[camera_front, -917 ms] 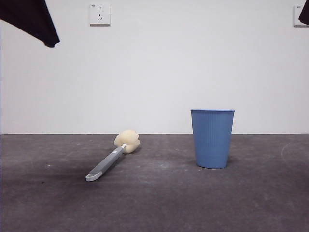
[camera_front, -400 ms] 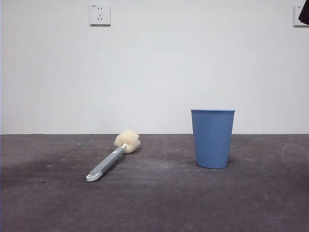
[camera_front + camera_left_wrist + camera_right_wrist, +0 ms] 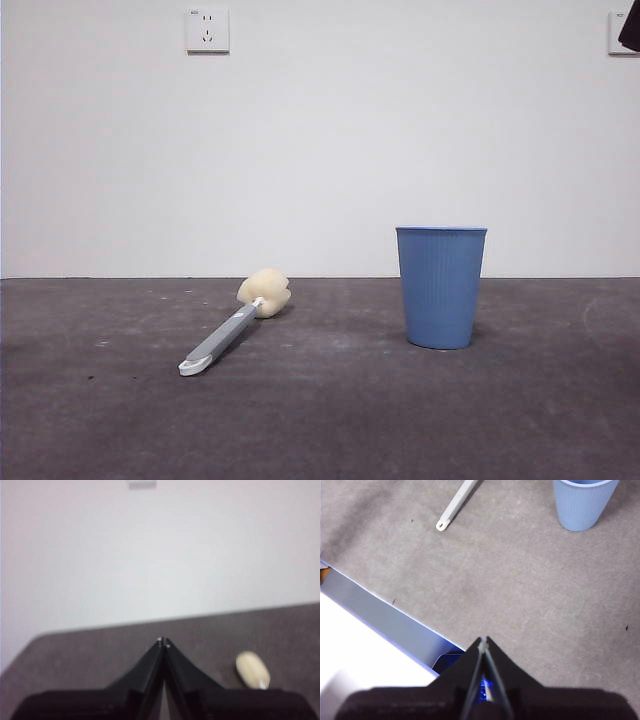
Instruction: Pick up the cup brush,pick up the cup,insert the brush into the cup,clean the cup,put the cup brush back,put the cup back to the fixed position on the table
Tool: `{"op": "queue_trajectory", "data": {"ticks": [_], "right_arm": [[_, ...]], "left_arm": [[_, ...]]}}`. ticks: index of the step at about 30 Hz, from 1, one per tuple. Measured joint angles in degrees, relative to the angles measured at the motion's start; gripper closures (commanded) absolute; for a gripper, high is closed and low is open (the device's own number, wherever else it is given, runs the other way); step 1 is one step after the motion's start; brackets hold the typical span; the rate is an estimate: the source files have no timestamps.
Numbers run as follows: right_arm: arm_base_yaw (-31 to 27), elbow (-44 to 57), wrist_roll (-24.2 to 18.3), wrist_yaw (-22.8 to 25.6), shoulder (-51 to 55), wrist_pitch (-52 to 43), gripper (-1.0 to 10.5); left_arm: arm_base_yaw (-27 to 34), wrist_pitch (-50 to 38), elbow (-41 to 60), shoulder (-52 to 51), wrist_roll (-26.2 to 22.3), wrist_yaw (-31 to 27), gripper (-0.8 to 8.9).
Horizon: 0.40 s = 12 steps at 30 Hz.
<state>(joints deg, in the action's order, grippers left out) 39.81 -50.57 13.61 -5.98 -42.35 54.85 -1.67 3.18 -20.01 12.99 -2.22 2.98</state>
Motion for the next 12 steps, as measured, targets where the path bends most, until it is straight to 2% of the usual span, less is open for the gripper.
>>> {"op": "queue_trajectory", "data": {"ticks": [4, 12], "right_arm": [[0.00, 0.00, 0.00, 0.00, 0.00, 0.00, 9.5], [0.00, 0.00, 0.00, 0.02, 0.00, 0.00, 9.5]], "left_arm": [[0.94, -1.53, 7.85, -5.09, 1.92, 0.02, 8.17], [1.25, -1.53, 17.20, -9.49, 5.25, 0.02, 8.17]]}}
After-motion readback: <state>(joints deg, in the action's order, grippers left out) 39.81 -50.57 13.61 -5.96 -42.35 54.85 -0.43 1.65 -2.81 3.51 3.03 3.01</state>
